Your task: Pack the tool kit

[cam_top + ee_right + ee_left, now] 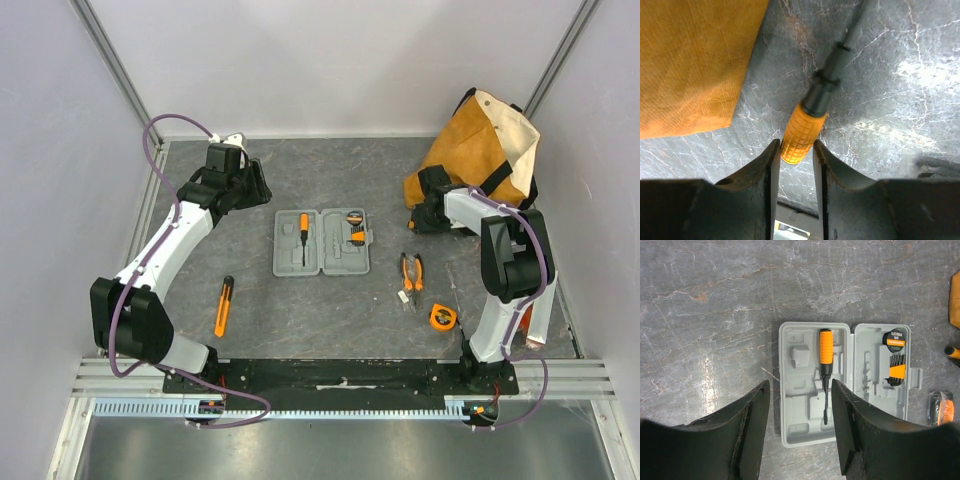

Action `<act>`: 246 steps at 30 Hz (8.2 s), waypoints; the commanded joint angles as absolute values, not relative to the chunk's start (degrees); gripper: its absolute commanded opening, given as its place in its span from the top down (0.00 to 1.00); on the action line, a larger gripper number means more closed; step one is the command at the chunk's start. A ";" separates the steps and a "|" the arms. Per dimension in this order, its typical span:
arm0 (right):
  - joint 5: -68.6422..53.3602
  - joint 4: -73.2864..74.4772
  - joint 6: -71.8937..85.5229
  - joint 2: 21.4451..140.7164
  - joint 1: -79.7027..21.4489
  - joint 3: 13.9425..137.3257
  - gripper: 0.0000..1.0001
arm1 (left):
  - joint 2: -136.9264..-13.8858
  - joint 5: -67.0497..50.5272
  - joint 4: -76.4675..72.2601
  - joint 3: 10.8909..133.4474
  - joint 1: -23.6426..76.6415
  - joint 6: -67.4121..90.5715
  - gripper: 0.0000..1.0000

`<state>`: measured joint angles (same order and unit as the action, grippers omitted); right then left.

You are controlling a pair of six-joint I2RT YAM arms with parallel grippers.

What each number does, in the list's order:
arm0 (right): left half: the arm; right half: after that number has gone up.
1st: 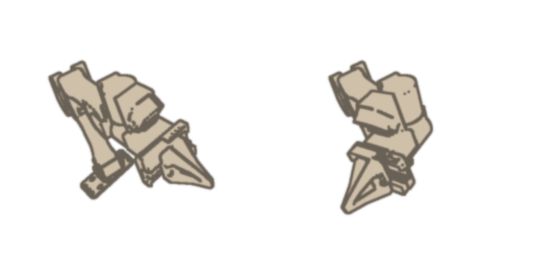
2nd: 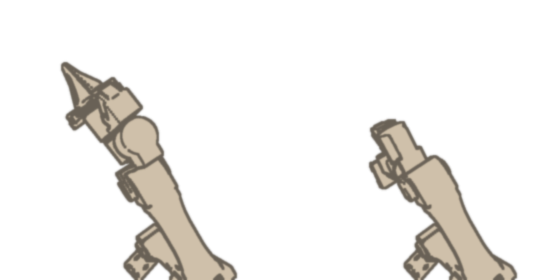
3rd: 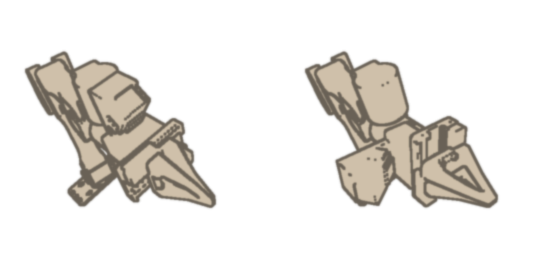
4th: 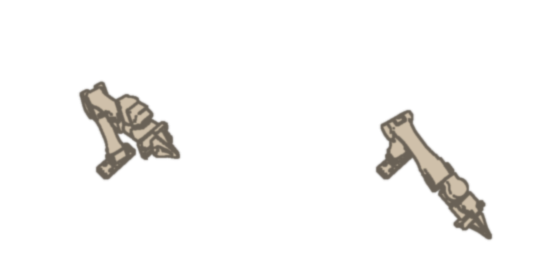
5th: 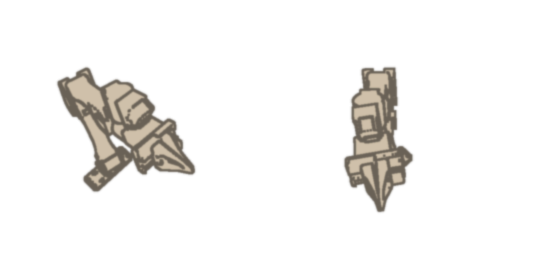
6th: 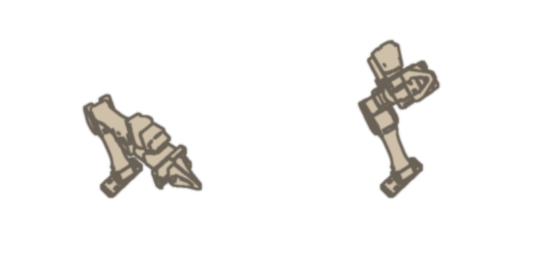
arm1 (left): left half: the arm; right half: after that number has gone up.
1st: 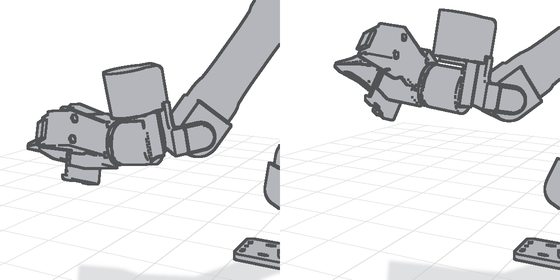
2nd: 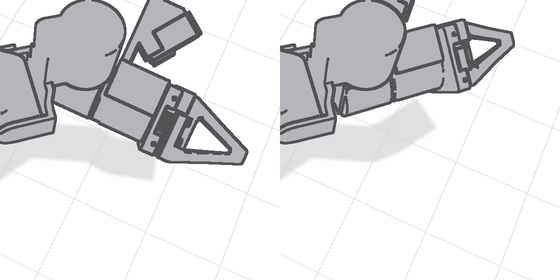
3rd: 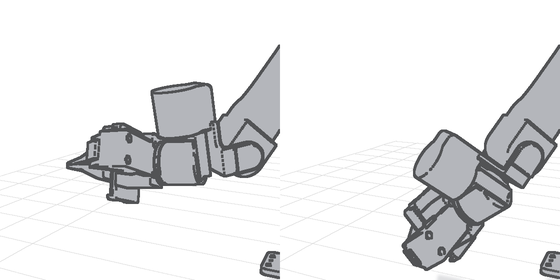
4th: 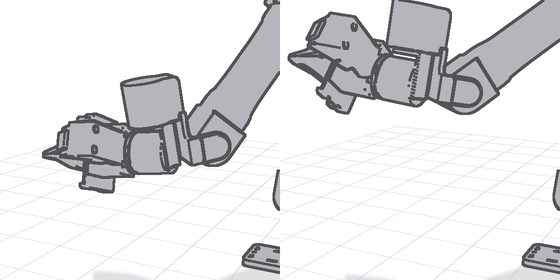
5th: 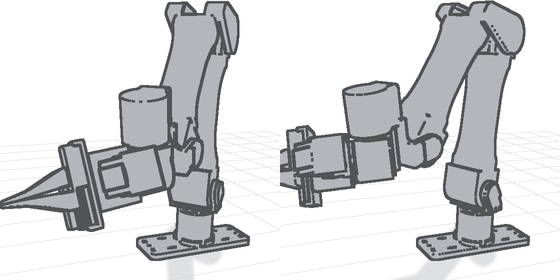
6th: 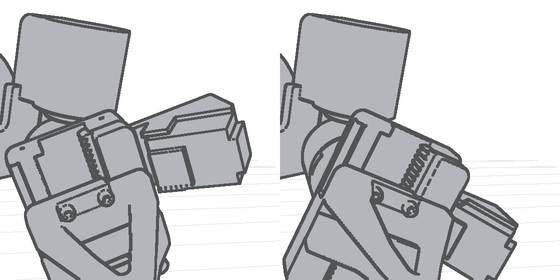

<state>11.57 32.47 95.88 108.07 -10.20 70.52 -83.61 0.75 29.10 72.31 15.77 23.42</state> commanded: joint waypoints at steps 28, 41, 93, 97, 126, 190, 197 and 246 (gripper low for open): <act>32.61 41.04 97.03 88.25 -21.00 63.20 0.81 | -83.85 0.26 28.21 72.42 15.47 24.43 0.42; 30.33 38.86 85.19 83.24 -23.98 66.53 0.94 | -83.67 -1.04 28.13 72.60 15.47 24.87 0.42; -7.65 29.35 38.93 114.96 -42.98 86.13 0.98 | -96.67 -22.50 27.16 77.43 16.00 25.58 0.49; -7.73 30.49 39.99 115.75 -42.98 87.10 0.97 | -98.87 -22.76 26.46 78.83 16.52 25.93 0.51; -0.35 39.29 41.49 113.73 -42.98 89.65 0.49 | -112.94 -20.39 28.30 86.84 20.83 26.81 0.64; 13.36 25.23 33.57 111.62 -45.53 79.19 0.76 | -122.78 -18.37 33.31 95.80 25.22 26.72 0.98; 13.71 25.23 34.10 110.57 -45.53 78.93 0.75 | -122.52 -17.49 34.01 96.24 25.22 26.98 0.86; 10.28 23.91 36.91 125.06 -39.46 99.14 0.85 | -99.14 -11.34 22.94 62.05 31.64 38.59 0.77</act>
